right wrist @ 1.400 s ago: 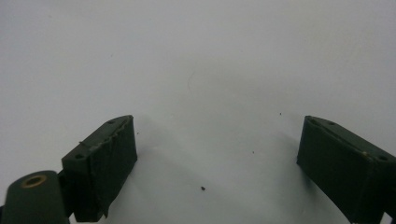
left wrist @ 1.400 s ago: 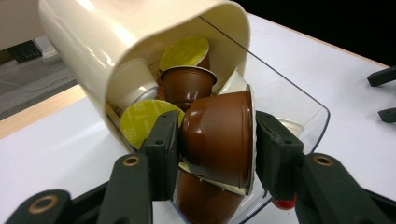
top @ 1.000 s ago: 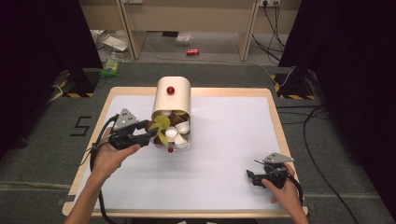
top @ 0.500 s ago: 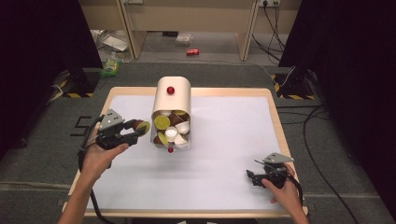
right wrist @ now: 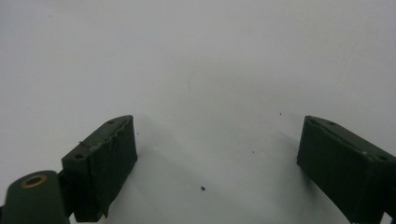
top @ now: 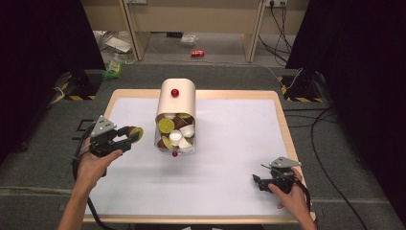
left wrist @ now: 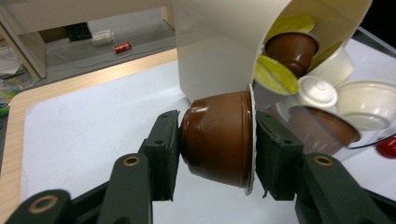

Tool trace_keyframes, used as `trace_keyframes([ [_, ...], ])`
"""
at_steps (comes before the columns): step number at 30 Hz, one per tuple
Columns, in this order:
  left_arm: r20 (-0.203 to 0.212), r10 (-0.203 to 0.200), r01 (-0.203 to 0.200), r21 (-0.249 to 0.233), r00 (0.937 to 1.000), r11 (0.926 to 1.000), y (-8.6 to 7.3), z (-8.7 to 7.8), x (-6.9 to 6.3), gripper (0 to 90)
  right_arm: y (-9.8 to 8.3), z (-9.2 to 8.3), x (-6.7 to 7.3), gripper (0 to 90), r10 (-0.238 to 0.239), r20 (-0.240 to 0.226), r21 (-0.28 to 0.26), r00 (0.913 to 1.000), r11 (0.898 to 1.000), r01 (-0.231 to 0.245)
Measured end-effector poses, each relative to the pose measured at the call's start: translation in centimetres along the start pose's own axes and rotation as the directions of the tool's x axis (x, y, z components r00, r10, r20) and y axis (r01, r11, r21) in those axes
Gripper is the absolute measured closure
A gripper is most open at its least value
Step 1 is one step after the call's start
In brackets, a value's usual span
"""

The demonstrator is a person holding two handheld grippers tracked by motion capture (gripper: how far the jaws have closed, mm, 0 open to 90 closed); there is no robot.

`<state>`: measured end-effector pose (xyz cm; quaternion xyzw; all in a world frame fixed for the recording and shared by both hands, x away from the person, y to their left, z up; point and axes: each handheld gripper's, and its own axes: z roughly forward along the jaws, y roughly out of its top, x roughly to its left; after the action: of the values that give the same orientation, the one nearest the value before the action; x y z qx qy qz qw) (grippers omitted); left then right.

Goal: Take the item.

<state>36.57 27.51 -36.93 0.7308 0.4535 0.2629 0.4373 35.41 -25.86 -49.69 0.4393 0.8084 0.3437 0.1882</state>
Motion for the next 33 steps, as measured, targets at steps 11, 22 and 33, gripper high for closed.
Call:
trace_keyframes([
  [11,-0.041,-0.049,0.049,0.021,0.9980,0.9986,-1.9,1.1,1.4,53.6,0.0,0.0,0.0,12.2,0.000,0.000,0.000,1.0000,1.000,0.000],
  [22,-0.084,-0.074,0.080,0.072,0.9937,0.9942,-3.7,2.8,2.8,53.6,0.0,0.0,0.0,12.2,0.000,0.000,0.000,1.0000,1.000,0.000],
  [33,-0.107,-0.086,0.100,0.133,0.9905,0.9860,-4.9,4.8,3.8,53.5,0.0,0.0,0.0,12.2,0.000,0.000,0.000,1.0000,1.000,0.000],
])
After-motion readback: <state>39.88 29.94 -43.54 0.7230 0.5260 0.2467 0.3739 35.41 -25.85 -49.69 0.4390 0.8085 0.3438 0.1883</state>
